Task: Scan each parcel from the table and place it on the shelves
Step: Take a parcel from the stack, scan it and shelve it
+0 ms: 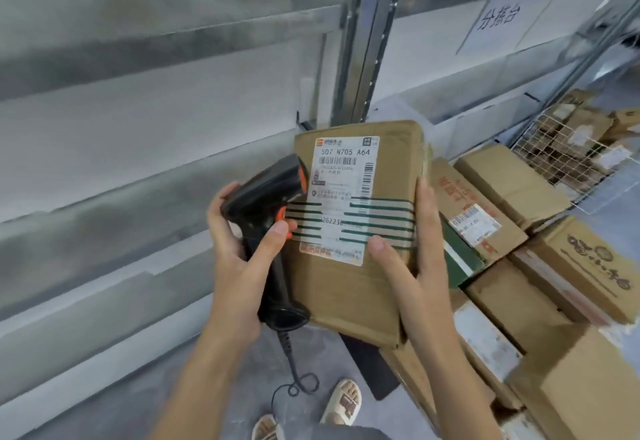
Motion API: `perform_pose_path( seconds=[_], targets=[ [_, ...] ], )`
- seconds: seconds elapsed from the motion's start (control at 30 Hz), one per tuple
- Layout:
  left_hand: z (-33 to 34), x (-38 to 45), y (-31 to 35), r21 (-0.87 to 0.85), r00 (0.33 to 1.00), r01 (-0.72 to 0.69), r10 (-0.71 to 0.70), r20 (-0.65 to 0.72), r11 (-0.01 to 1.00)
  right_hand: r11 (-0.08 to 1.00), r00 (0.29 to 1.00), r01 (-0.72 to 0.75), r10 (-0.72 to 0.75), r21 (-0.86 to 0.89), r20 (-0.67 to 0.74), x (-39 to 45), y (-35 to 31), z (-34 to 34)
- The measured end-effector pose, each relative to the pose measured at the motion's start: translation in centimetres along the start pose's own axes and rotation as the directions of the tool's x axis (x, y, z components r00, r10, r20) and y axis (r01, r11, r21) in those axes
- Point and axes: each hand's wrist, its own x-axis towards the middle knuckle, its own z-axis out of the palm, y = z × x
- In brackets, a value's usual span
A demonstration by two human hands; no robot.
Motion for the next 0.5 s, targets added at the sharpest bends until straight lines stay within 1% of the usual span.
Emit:
perform_pose_path(
  seconds=[0.1,0.2,0.27,0.33,0.4,0.47,0.5],
  targets=[
    [-4.1,-1.4,0.6,-0.02,0.991,-0.018,0.015,-0.129,1.0,0.998,0.995,0.008,-0.014,0.055,0.102,-0.8,-0.4,3.9],
    [-7.6,-2.5,0.7,-0.012,0.972,-0.034,0.031,-0.232,0.999,0.994,0.99,0.062,-0.072,0.087,0.124,-1.9,-0.3,7.6],
    [-9.3,-3.0,0.7,0.021,0.946,-0.037,0.042,-0.321,0.999,0.992,0.985,0.094,-0.104,0.08,0.135,-2.6,-0.3,10.0],
    [-11.0,-3.5,1.1,0.077,0.915,-0.027,0.055,-0.399,0.997,0.988,0.977,0.156,-0.155,0.006,0.148,-3.5,-0.5,12.2],
    [-12.9,-4.3,1.6,0.177,0.883,-0.028,0.108,-0.457,0.984,0.972,0.968,0.214,-0.197,-0.101,0.152,-4.2,-0.6,14.1],
    [-14.9,-5.3,2.2,0.258,0.857,-0.045,0.17,-0.486,0.965,0.964,0.969,0.224,-0.204,-0.145,0.142,-4.7,-0.7,15.5],
    [-15.9,-5.9,2.5,0.264,0.847,-0.059,0.189,-0.497,0.963,0.961,0.968,0.229,-0.207,-0.153,0.143,-4.9,-0.8,16.1]
  ],
)
